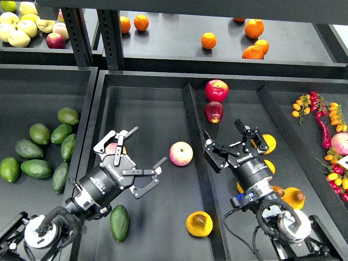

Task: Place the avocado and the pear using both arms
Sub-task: 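Swing the left gripper toward the dark green avocado near the robot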

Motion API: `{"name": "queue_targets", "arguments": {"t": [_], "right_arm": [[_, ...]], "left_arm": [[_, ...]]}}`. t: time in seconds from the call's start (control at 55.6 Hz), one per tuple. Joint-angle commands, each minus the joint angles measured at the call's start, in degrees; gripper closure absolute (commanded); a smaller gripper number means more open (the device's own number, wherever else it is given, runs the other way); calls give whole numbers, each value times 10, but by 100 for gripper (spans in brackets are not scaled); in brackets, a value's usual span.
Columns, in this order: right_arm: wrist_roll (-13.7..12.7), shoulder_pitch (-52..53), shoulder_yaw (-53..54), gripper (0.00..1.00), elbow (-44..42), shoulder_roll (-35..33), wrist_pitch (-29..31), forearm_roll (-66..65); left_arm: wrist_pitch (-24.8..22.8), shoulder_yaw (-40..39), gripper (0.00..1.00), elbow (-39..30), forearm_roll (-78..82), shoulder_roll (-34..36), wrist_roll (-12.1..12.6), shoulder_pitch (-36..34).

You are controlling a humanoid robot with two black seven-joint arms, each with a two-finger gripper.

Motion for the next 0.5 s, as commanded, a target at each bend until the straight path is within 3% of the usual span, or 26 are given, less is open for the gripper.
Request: {"name": "queue_targets", "arguments": {"t": [0.0, 0.09, 0.486], "right_arm": [[1, 3, 17, 0, -1, 0, -1, 2], [3, 6, 22, 0, -1, 0, -6, 6], [5, 8, 41, 0, -5, 0, -18, 10]], "left_arm": [[0, 8, 0, -1, 0, 34, 30, -35], [0, 10, 1, -1, 0, 46, 46, -48], [0, 137, 1, 4, 81, 123, 46, -134]]}}
